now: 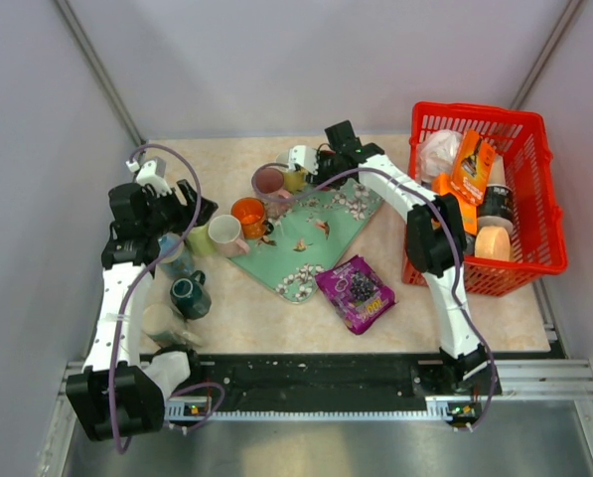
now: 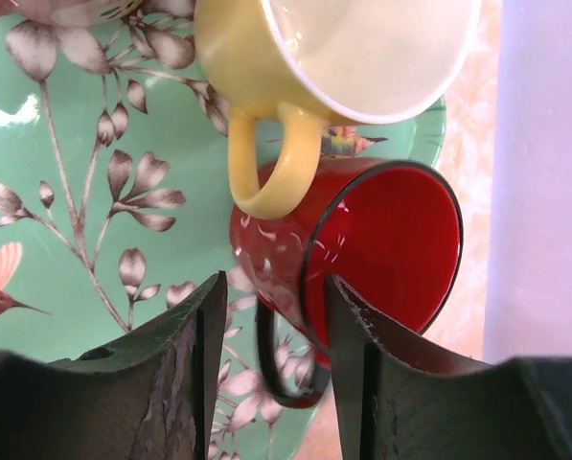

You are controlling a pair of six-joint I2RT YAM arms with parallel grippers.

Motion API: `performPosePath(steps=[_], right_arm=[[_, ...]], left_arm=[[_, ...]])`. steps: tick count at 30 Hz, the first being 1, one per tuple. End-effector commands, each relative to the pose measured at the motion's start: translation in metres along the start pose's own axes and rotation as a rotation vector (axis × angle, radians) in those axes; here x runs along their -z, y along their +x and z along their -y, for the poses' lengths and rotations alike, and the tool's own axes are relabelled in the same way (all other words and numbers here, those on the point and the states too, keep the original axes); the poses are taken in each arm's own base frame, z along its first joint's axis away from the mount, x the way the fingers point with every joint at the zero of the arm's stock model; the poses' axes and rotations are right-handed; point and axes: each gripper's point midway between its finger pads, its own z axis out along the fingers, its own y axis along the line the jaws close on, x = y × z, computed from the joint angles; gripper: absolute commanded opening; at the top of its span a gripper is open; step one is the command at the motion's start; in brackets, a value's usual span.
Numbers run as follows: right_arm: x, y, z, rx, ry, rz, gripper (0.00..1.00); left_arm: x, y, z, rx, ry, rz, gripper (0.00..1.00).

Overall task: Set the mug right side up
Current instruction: Place the cup on the tray.

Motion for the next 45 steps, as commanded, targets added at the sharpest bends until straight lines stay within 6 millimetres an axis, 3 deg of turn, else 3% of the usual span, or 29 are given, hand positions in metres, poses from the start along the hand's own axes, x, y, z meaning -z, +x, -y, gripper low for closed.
performPosePath(steps=[1, 7, 11, 17, 23, 29, 38, 45], right_arm=[[0.023, -0.018, 0.032, 0.004, 0.095, 0.055, 0.46], [0.052, -0.028, 0.037, -0.073, 0.130, 0.077, 0.54], [0.059, -0.014, 0.047, -0.130, 0.158, 0.057, 0.56], [0.049, 0.016, 0.060, -0.163, 0.176, 0.009, 0.57], [0.031, 0.029, 0.069, -0.152, 0.176, 0.001, 0.58], [0.015, 0.025, 0.069, -0.186, 0.166, 0.034, 0.57], [0.007, 0.004, 0.045, -0.226, 0.097, 0.082, 0.56], [-0.003, -0.001, 0.036, -0.328, 0.094, 0.076, 0.54]], left_arm=[[0.002, -0.021, 0.009, -0.027, 0.029, 0.054, 0.74], [0.002, -0.021, 0.009, -0.024, 0.033, 0.055, 0.74], [0.001, -0.018, 0.009, -0.020, 0.038, 0.050, 0.74], [0.001, -0.019, 0.009, -0.024, 0.039, 0.054, 0.74], [0.002, -0.017, 0.008, -0.031, 0.036, 0.050, 0.74], [0.003, -0.016, 0.006, -0.034, 0.029, 0.052, 0.74], [0.002, -0.019, 0.004, -0.034, 0.026, 0.053, 0.74], [0.001, -0.020, 0.004, -0.028, 0.027, 0.051, 0.74]])
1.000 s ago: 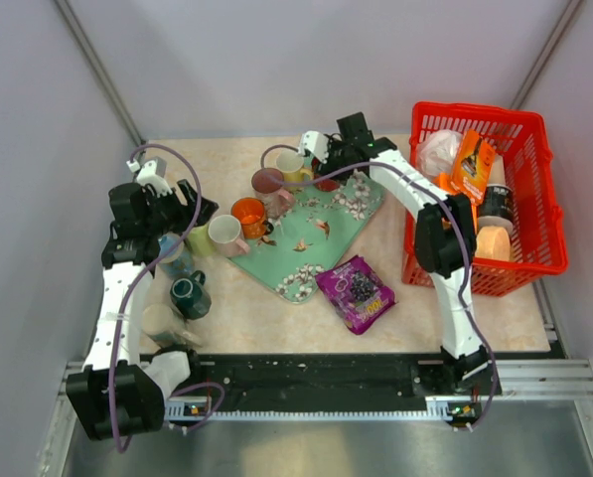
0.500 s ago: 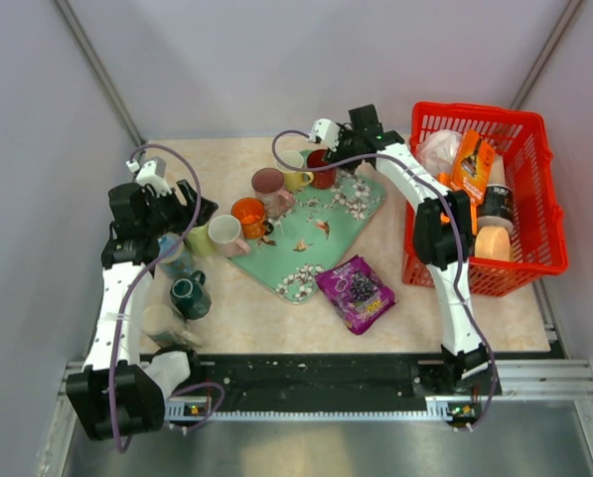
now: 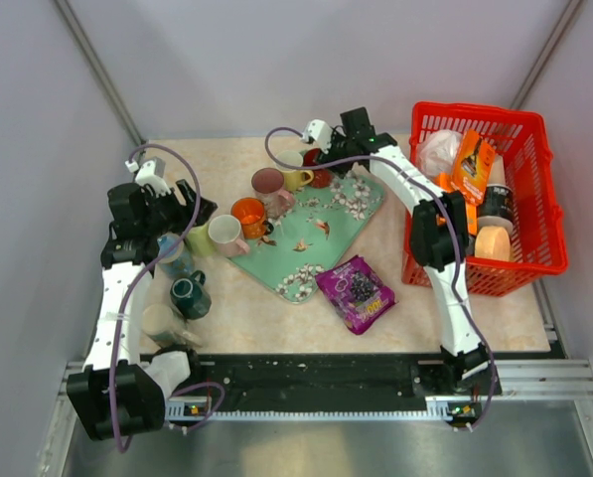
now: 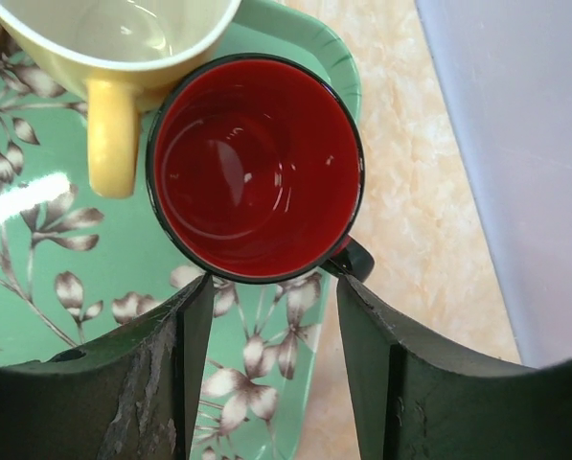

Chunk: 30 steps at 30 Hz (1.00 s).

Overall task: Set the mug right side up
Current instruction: Place the cup on the tray.

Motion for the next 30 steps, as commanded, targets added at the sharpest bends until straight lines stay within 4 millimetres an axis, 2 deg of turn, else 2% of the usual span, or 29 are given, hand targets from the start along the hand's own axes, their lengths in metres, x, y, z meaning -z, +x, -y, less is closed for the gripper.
performPosePath(steps=[1, 7, 11, 13, 17, 22, 26, 28, 30], right_arm=[[-0.012, -0.014, -0.015, -0.102, -0.014, 0.029, 0.54], [-0.018, -0.014, -0.019, -0.190, -0.003, 0.016, 0.52], [-0.016, -0.014, -0.010, -0.209, 0.044, 0.004, 0.51], [-0.008, -0.020, -0.003, -0.227, 0.066, 0.017, 0.51], [0.023, -0.041, -0.003, -0.247, 0.055, 0.068, 0.54], [0.073, -0.065, -0.012, -0.266, 0.036, 0.136, 0.69], [0.104, -0.079, -0.028, -0.315, -0.008, 0.190, 0.71], [0.119, -0.087, -0.043, -0.338, -0.053, 0.216, 0.71], [0.135, -0.094, -0.060, -0.329, -0.096, 0.234, 0.71]], left_arm=[[0.000, -0.020, 0.006, -0.036, 0.024, 0.054, 0.74], [0.001, -0.020, 0.006, -0.036, 0.025, 0.054, 0.74], [0.001, -0.020, 0.007, -0.039, 0.026, 0.052, 0.74], [0.003, -0.020, 0.007, -0.046, 0.022, 0.046, 0.74], [0.010, -0.020, 0.003, -0.118, -0.011, 0.017, 0.75], [0.022, -0.009, -0.014, -0.228, -0.104, -0.124, 0.77], [0.035, -0.002, -0.045, -0.255, -0.278, -0.245, 0.78], [0.043, 0.004, -0.049, -0.289, -0.295, -0.302, 0.78], [0.053, 0.018, -0.045, -0.317, -0.265, -0.377, 0.79]])
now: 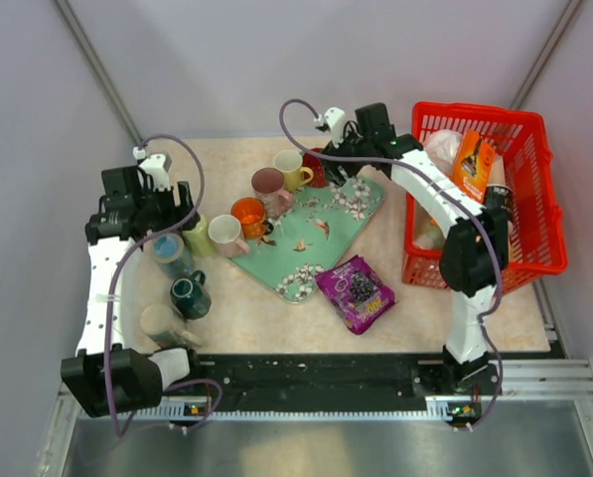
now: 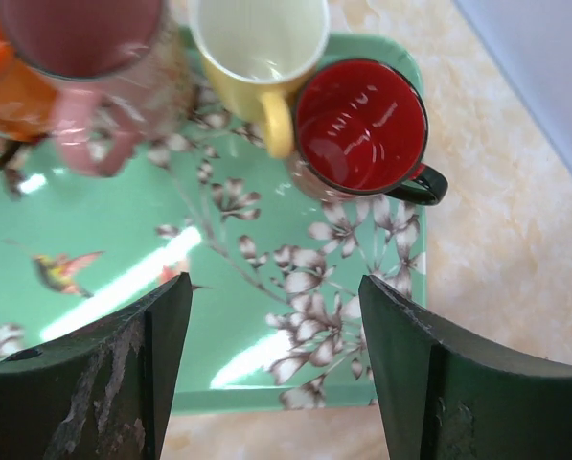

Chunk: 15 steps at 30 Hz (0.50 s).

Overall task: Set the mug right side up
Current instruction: Place the cup on the tray, then turn over the cup at the center of the board.

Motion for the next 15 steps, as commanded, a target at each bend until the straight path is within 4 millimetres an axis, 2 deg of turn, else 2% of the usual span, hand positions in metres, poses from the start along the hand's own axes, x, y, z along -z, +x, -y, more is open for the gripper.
performPosePath(steps=[1, 3, 5, 9, 11, 15], right_arm=[[0.057, -0.050, -0.048, 0.016, -0.105, 0.158, 0.71], [0.066, -0.038, -0.068, 0.023, -0.144, 0.144, 0.70], [0.075, -0.030, -0.083, 0.035, -0.172, 0.141, 0.70], [0.081, -0.012, -0.108, 0.025, -0.220, 0.113, 0.70], [0.082, -0.007, -0.116, 0.013, -0.236, 0.109, 0.69], [0.082, -0.001, -0.122, 0.006, -0.249, 0.102, 0.69]], left_arm=[[0.026, 0.044, -0.004, -0.125, -0.005, -0.209, 0.79], [0.036, 0.069, 0.008, -0.189, 0.087, -0.292, 0.79], [0.043, 0.091, 0.008, -0.226, 0.112, -0.357, 0.79], [0.046, 0.131, 0.012, -0.211, 0.166, -0.488, 0.79], [0.038, 0.142, 0.010, -0.200, 0.172, -0.505, 0.77], [0.020, 0.145, -0.007, -0.220, 0.076, -0.509, 0.77]])
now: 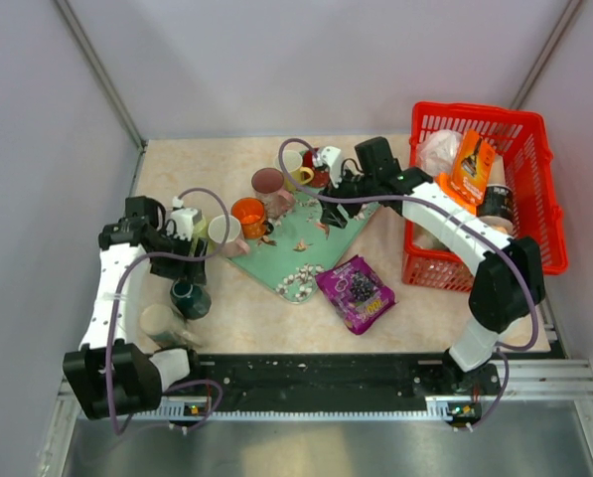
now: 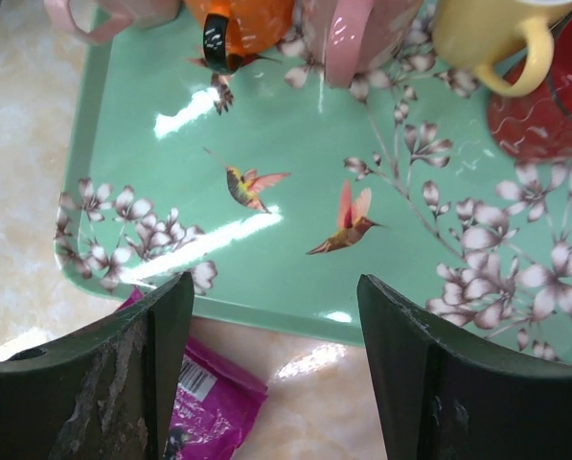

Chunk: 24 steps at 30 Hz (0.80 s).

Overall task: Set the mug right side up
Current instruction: Turn over the cup at the center of the board.

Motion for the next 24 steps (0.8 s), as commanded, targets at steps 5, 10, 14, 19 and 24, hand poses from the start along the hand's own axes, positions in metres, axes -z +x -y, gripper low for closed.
performPosePath(steps=[5, 10, 14, 19, 24], right_arm=[[0.010, -0.018, -0.013, 0.000, -0.024, 0.062, 0.68], [0.010, -0.017, -0.013, -0.005, -0.024, 0.058, 0.68], [0.013, -0.016, -0.011, 0.007, -0.010, 0.053, 0.68], [0.015, -0.014, -0.010, 0.022, -0.001, 0.044, 0.68], [0.014, -0.016, -0.008, 0.023, 0.004, 0.043, 0.68]], left_arm=[[-0.035, -0.003, -0.013, -0.050, -0.020, -0.053, 0.76], [-0.061, 0.005, -0.004, -0.101, 0.016, -0.139, 0.73], [-0.071, 0.015, 0.011, -0.174, 0.044, -0.199, 0.71], [-0.072, 0.024, 0.039, -0.281, 0.125, -0.225, 0.67], [-0.077, 0.037, 0.048, -0.386, 0.147, -0.267, 0.62]])
